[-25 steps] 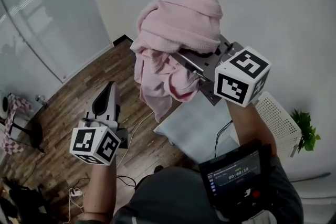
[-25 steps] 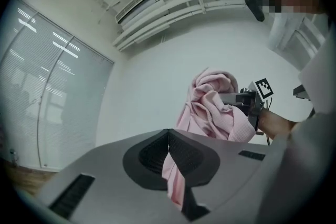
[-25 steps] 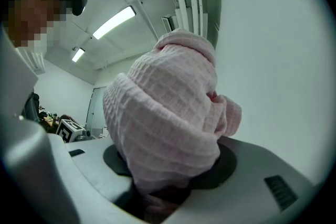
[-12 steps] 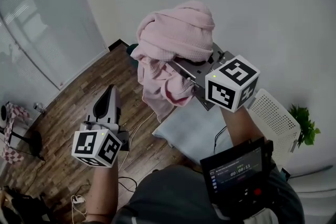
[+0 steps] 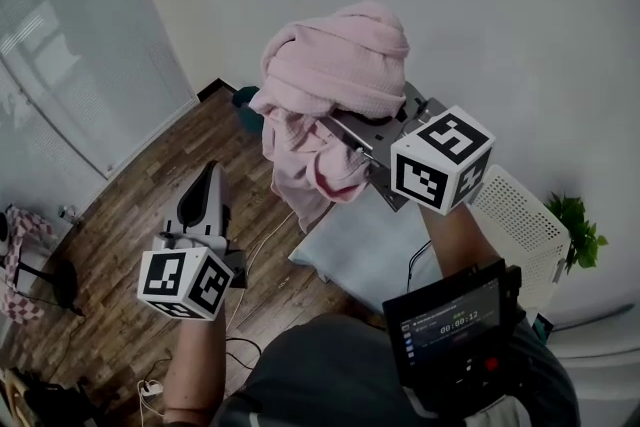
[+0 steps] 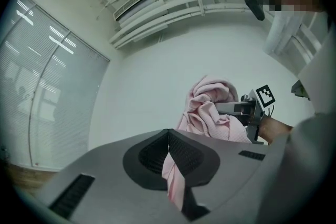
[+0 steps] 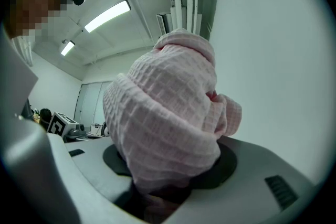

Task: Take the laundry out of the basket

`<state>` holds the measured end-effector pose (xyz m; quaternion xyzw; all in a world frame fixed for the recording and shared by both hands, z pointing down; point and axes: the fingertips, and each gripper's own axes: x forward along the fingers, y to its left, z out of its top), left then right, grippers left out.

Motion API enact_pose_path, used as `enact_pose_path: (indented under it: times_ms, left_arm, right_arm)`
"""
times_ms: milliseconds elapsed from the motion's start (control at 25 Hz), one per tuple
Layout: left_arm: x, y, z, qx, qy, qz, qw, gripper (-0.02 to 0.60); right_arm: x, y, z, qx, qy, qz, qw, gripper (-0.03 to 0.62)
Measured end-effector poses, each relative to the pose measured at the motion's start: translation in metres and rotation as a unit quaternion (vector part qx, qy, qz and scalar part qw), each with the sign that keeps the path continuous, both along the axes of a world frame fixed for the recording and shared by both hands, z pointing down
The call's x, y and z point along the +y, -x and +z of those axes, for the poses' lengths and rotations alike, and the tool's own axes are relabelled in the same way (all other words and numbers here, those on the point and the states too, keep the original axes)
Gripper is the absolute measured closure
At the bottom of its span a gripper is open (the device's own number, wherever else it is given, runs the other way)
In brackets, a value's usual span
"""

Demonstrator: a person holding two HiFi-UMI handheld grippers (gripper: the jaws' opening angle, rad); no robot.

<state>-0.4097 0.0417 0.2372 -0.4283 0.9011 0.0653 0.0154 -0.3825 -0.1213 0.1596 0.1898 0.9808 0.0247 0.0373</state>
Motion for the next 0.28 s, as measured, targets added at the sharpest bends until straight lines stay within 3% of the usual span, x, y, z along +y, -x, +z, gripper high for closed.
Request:
enact_pose_path:
  times_ms: [280]
  left_arm:
    - [-0.0006,0.0038,-0.0010,0.002,-0.015,0.006,0.9999,0.571]
  right_arm:
    - [-0.0004,0.0012,0.0007,0.003,0.008,0.001,1.000,0.345]
